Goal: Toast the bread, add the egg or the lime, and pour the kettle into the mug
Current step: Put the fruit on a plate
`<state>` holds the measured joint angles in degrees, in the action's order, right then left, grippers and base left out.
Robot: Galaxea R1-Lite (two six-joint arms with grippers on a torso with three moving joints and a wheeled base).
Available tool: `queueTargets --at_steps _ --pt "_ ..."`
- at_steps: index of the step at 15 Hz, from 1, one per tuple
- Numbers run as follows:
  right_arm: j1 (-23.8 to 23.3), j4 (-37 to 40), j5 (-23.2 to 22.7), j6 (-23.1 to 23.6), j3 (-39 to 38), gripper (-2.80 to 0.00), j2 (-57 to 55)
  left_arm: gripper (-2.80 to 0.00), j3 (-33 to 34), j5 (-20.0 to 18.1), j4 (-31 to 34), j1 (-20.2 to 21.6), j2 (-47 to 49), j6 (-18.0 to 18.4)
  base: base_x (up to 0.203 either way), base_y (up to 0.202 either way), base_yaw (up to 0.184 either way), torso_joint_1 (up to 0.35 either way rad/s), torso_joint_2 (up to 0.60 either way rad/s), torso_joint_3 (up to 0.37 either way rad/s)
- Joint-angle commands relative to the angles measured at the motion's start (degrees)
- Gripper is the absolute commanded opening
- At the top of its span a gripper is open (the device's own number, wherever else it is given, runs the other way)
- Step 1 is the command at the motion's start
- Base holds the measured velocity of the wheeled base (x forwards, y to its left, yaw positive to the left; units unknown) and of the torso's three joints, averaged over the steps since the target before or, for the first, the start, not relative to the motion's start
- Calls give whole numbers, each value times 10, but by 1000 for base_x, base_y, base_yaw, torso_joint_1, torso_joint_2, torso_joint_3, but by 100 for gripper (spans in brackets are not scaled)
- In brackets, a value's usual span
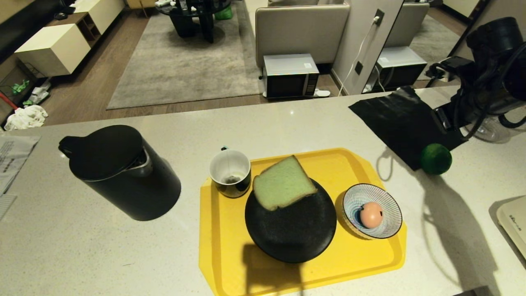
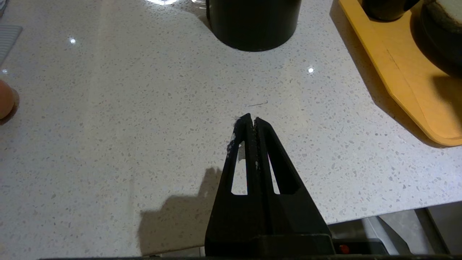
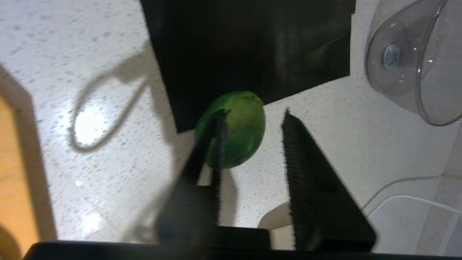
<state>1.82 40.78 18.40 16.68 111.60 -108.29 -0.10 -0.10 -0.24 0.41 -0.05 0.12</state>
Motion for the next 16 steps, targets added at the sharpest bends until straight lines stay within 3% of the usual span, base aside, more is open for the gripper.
queueTargets --at_steps 1,9,14,16 --pt "-11 -1 2 2 0 0 -15 -280 0 0 0 0 0 1 0 0 0 0 0 0" --pt "-34 0 40 -9 -40 0 -19 -280 0 0 0 0 0 1 0 0 0 0 0 0" --pt "-29 3 29 -104 -50 0 -29 -280 0 0 0 0 0 1 0 0 0 0 0 0" --pt "-29 22 -14 -137 -46 0 -35 -280 0 0 0 0 0 1 0 0 0 0 0 0"
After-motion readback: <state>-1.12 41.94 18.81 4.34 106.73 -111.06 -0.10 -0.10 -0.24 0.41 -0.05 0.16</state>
